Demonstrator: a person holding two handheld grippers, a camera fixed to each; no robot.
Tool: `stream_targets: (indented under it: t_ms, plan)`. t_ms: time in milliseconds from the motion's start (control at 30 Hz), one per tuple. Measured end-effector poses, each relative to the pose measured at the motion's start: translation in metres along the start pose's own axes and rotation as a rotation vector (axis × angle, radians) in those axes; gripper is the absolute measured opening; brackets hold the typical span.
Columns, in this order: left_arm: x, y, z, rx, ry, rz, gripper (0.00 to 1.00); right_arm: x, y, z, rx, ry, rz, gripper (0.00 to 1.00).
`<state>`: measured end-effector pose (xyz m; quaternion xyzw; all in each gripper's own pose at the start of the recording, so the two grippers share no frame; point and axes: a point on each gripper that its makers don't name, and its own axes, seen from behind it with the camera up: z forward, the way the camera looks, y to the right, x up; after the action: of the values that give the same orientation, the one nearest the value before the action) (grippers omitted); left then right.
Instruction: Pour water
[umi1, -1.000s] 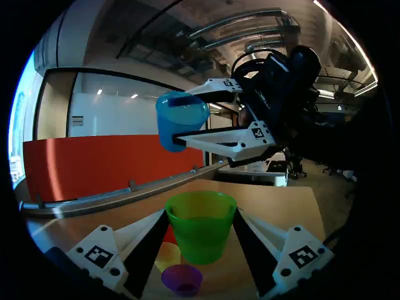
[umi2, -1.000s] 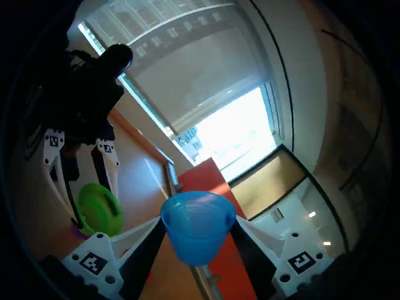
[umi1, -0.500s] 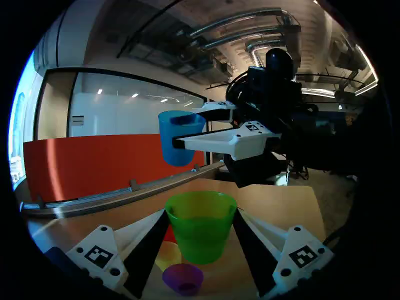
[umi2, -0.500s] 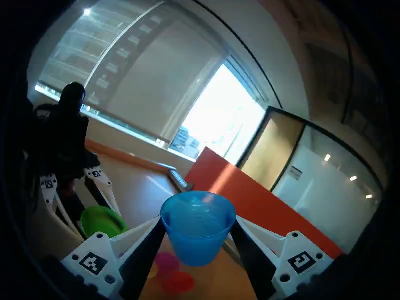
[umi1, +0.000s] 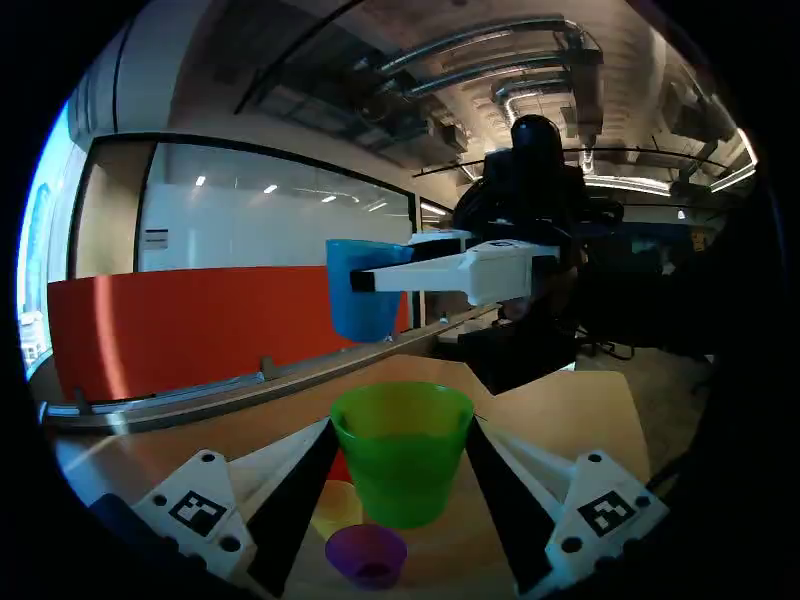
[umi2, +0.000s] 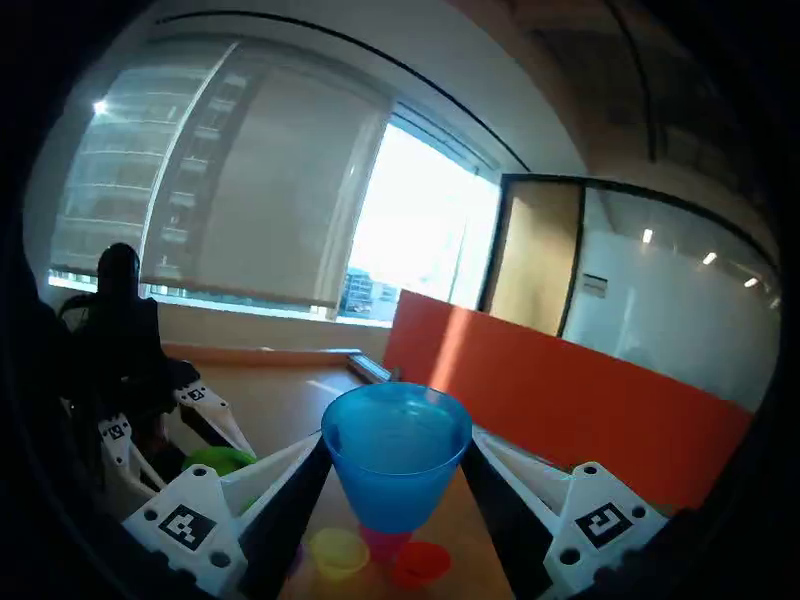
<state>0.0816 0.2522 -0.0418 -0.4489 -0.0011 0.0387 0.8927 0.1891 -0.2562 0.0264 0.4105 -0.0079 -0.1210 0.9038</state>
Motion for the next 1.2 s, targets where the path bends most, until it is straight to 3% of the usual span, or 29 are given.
stream_targets:
  t_ms: [167, 267, 700, 1200]
  plan:
    - [0.0, 0.0, -0.001, 0.003, -0.002, 0.0, 0.86, -0.001, 0.003, -0.001, 0.008, 0.005, 0.097, 0.89]
    - [-0.001, -0.001, -0.002, 0.003, -0.006, 0.0, 0.86, -0.003, 0.004, -0.002, 0.009, 0.004, 0.116, 0.89]
    - [-0.007, 0.0, -0.006, -0.009, -0.043, -0.005, 0.86, -0.02, 0.0, -0.012, 0.029, -0.045, 0.102, 0.89]
    - [-0.031, 0.009, -0.011, -0.059, -0.132, 0.0, 0.86, -0.052, -0.02, -0.027, 0.113, -0.102, 0.1, 0.89]
